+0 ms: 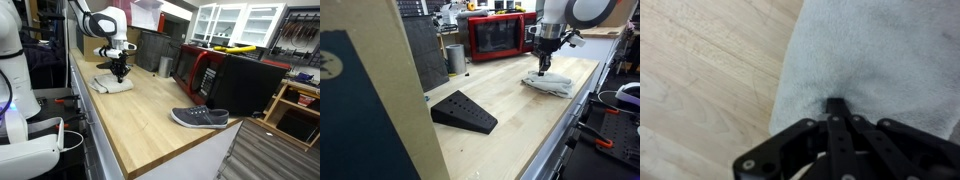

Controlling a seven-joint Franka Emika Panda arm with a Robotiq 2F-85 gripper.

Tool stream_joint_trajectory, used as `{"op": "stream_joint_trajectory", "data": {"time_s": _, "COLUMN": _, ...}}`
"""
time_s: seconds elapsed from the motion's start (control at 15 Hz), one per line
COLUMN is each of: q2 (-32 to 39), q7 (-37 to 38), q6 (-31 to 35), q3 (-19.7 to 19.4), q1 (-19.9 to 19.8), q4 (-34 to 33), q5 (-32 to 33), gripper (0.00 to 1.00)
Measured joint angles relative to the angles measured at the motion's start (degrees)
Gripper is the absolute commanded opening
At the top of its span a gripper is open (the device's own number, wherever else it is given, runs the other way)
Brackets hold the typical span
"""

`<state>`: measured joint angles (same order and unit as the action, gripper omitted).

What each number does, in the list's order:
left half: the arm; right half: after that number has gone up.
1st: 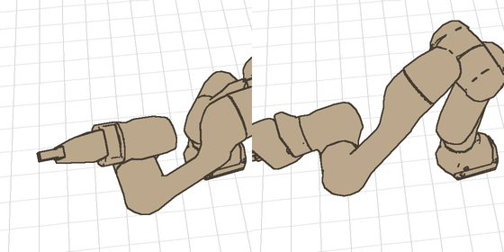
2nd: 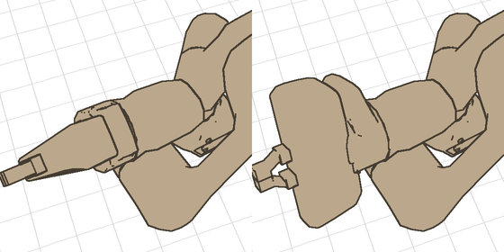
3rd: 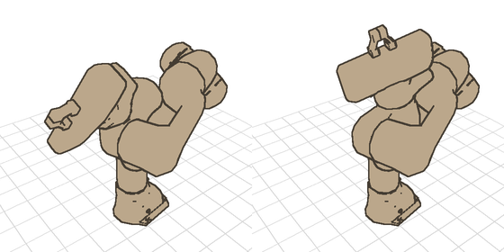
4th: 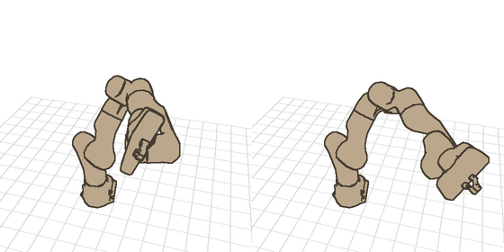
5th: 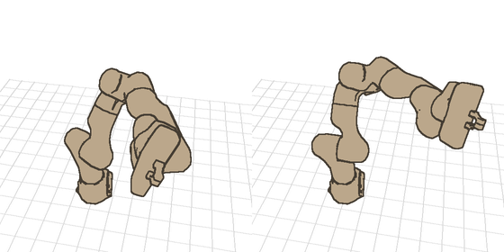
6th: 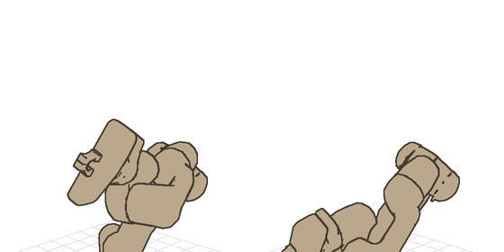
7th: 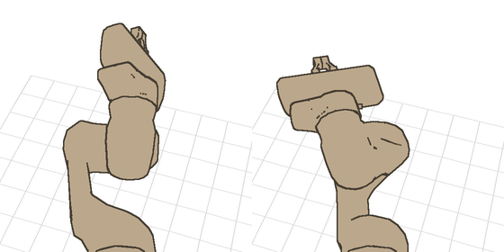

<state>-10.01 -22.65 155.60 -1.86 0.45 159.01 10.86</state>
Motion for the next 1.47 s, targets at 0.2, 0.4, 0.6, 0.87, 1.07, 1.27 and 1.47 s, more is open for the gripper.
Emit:
{"op": "stream_joint_trajectory", "data": {"time_s": 0.2, "q2": 1.23, "q7": 1.92, "q6": 3.24, "q3": 0.01, "q1": -1.39, "q4": -0.03, "q5": 5.01, "gripper": 0.00}}
{"op": "stream_joint_trajectory", "data": {"time_s": 0.4, "q2": 1.38, "q7": 3.44, "q6": 5.21, "q3": 0.03, "q1": -2.13, "q4": -0.05, "q5": 8.76, "gripper": 0.00}}
{"op": "stream_joint_trajectory", "data": {"time_s": 0.6, "q2": 1.33, "q7": 3.63, "q6": 6.46, "q3": 0.51, "q1": -2.13, "q4": -0.21, "q5": 9.22, "gripper": 0.00}}
{"op": "stream_joint_trajectory", "data": {"time_s": 0.87, "q2": 1.36, "q7": 4.12, "q6": 6.89, "q3": 1.34, "q1": -2.13, "q4": -0.59, "q5": 10.33, "gripper": 0.00}}
{"op": "stream_joint_trajectory", "data": {"time_s": 1.07, "q2": 2.42, "q7": 4.12, "q6": 7.68, "q3": 1.34, "q1": -2.14, "q4": -0.96, "q5": 10.32, "gripper": 0.00}}
{"op": "stream_joint_trajectory", "data": {"time_s": 1.27, "q2": 4.23, "q7": 4.12, "q6": 8.70, "q3": 1.31, "q1": -2.14, "q4": -1.95, "q5": 10.32, "gripper": 0.00}}
{"op": "stream_joint_trajectory", "data": {"time_s": 1.47, "q2": 5.92, "q7": 4.12, "q6": 9.57, "q3": 1.22, "q1": -2.17, "q4": -3.49, "q5": 10.31, "gripper": 0.00}}
